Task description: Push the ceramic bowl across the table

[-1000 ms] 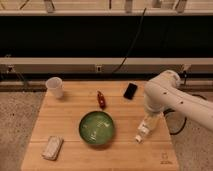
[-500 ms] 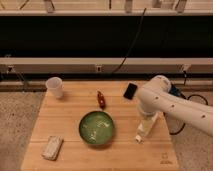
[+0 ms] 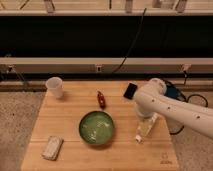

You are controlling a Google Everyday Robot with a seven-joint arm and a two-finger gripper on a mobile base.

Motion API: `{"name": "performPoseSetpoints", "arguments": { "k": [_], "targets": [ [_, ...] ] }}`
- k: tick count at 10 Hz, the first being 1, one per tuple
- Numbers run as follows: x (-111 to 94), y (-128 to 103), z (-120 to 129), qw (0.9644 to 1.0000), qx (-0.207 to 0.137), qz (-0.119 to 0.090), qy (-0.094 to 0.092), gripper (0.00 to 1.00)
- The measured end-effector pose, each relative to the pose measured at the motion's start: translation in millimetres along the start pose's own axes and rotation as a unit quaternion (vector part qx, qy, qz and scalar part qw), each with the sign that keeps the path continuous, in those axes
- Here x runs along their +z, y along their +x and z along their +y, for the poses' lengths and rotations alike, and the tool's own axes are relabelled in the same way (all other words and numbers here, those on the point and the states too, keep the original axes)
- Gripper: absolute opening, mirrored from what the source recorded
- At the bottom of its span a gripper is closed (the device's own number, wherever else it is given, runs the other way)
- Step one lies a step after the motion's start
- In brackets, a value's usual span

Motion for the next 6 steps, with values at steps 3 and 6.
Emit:
{"name": "performPoseSetpoints", "arguments": {
  "k": [3,6],
  "targets": [
    [5.8,-8.0,0.3,1.0,-0.006,-0.002,0.0,0.8],
    [10.5,-12.4,1.6,1.0,-0.009,-0.002,0.0,0.8]
  ]
}}
